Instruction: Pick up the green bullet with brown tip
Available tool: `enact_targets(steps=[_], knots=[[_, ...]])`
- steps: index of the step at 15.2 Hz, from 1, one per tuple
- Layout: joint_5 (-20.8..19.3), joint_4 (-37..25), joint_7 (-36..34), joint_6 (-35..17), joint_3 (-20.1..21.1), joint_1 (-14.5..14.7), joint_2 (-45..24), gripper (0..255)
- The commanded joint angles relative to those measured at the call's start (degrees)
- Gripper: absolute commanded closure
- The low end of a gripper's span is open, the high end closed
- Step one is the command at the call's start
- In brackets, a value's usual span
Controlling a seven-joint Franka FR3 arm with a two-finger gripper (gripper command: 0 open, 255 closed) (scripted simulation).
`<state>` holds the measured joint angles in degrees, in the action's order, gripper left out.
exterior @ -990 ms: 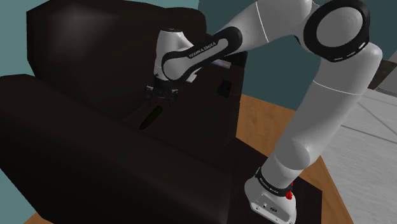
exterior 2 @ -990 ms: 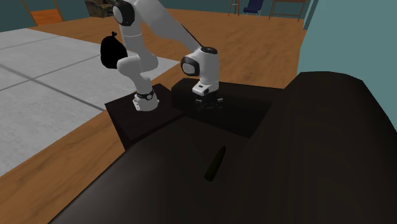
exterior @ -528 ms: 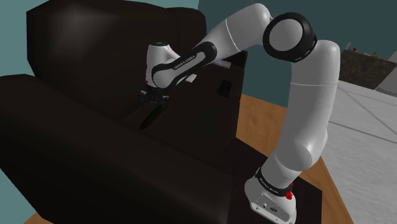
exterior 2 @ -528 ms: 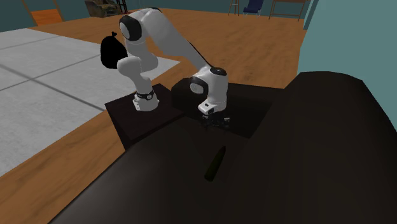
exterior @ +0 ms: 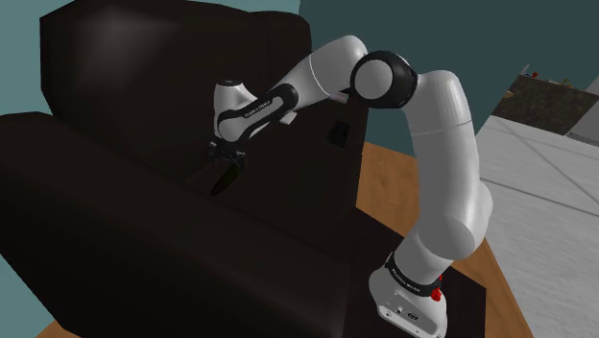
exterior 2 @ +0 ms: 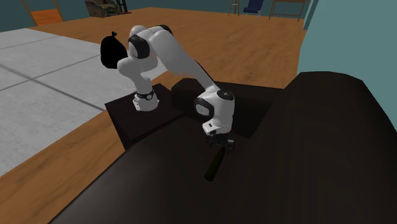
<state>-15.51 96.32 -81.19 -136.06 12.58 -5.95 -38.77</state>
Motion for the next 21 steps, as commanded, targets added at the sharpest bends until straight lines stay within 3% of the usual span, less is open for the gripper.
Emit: enact_targets(steps=[1, 9, 10, 21], knots=[[-0.25, -1.12, -1.10, -0.75, -0.58, 0.47, -1.91, 0], [-1.14, -1.89, -1.78, -3.67, -1.44, 1.05, -5.62, 0], [-1.13, -1.85, -1.76, -3.67, -1.43, 1.04, -5.58, 255], [-0.88, -1.58, -1.58, -2.82, -1.17, 0.87, -4.45, 255]])
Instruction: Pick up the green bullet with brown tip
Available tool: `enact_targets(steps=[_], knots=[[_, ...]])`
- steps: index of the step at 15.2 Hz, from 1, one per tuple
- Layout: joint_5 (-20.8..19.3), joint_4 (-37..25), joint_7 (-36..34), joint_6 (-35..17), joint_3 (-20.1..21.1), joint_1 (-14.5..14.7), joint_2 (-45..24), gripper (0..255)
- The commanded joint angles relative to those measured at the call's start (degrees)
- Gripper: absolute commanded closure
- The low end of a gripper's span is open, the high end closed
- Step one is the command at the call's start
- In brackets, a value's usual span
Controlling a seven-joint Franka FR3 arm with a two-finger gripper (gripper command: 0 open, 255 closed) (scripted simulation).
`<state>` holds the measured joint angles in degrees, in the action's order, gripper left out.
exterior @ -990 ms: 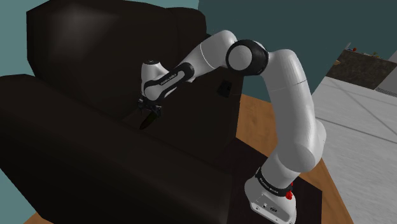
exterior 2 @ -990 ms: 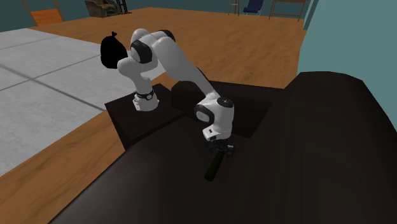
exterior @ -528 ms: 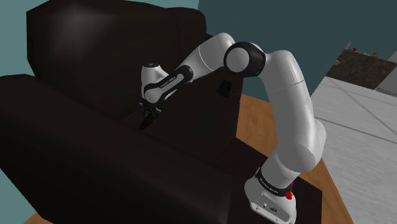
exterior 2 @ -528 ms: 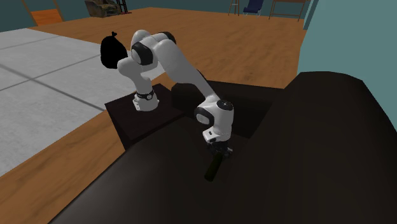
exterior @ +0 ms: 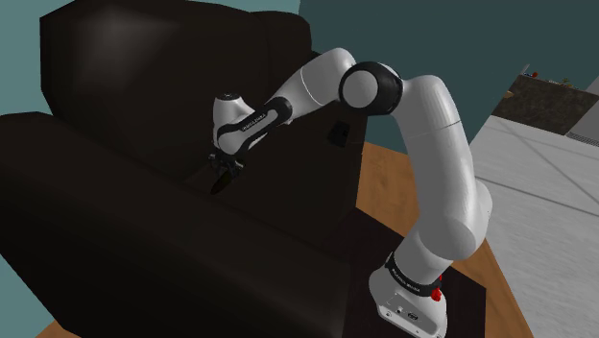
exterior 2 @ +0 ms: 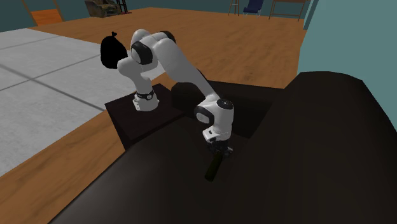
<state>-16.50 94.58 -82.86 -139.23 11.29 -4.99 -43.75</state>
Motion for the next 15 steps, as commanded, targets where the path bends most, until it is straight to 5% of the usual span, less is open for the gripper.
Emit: enact_targets(steps=[1, 15], knots=[[0.25, 0.28, 0.19, 0.80, 0.25, -0.18, 1.10, 255], [2.00, 0.77, 1.52, 6.62, 1.72, -1.16, 7.46, 255]])
